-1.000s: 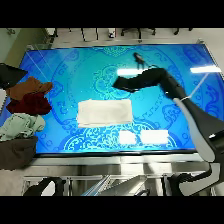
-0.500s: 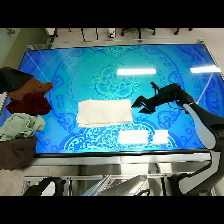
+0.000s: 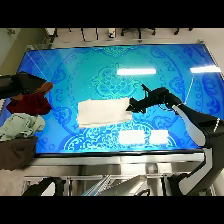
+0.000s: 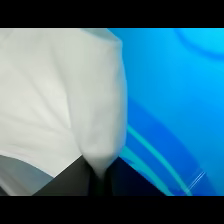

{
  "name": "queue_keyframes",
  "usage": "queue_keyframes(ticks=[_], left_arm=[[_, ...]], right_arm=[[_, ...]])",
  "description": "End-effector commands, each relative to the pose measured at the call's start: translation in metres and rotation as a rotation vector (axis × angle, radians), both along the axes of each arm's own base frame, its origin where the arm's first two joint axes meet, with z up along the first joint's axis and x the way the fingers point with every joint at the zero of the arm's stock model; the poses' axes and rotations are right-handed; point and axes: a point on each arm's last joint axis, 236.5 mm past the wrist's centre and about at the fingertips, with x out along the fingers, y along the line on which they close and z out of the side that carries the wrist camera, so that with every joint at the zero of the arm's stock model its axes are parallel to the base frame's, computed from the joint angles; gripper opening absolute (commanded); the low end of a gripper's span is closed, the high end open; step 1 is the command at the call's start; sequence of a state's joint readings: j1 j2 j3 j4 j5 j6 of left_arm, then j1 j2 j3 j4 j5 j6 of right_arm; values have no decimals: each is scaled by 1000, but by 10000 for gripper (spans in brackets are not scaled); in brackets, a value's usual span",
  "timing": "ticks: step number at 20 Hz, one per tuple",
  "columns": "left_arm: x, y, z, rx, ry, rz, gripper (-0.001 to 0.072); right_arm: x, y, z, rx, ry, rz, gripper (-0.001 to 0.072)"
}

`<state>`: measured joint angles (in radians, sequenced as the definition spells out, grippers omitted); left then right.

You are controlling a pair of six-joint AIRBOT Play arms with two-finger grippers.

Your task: Fold the shirts.

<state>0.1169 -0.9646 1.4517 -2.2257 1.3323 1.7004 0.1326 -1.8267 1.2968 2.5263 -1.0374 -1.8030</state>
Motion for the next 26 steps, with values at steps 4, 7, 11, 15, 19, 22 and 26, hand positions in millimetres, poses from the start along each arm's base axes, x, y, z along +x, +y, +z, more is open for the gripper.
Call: queue_keyframes(ticks=[4, 7, 11, 15, 19, 22, 26], left_arm=[[0, -3, -2, -3, 4, -6, 14], [1, -2, -3, -2, 4, -5, 14], [6, -1, 2, -7, -20, 11, 14], [7, -1, 3, -9, -26, 14, 14], [6, -1, 3, -10, -24, 12, 14], [6, -1, 3, -11, -25, 12, 14], [6, -1, 3, -11, -24, 12, 14]], right_arm=[[52, -91, 83, 2, -178, -207, 18], [50, -214, 112, -75, -181, -424, 18], [-11, -383, 139, -170, -182, -760, 18], [-105, -452, 105, -230, -2, -903, 18], [-160, -424, 36, -163, 194, -932, 18], [-179, -384, 9, -96, 266, -962, 18], [-192, -352, 13, -62, 262, -986, 19]])
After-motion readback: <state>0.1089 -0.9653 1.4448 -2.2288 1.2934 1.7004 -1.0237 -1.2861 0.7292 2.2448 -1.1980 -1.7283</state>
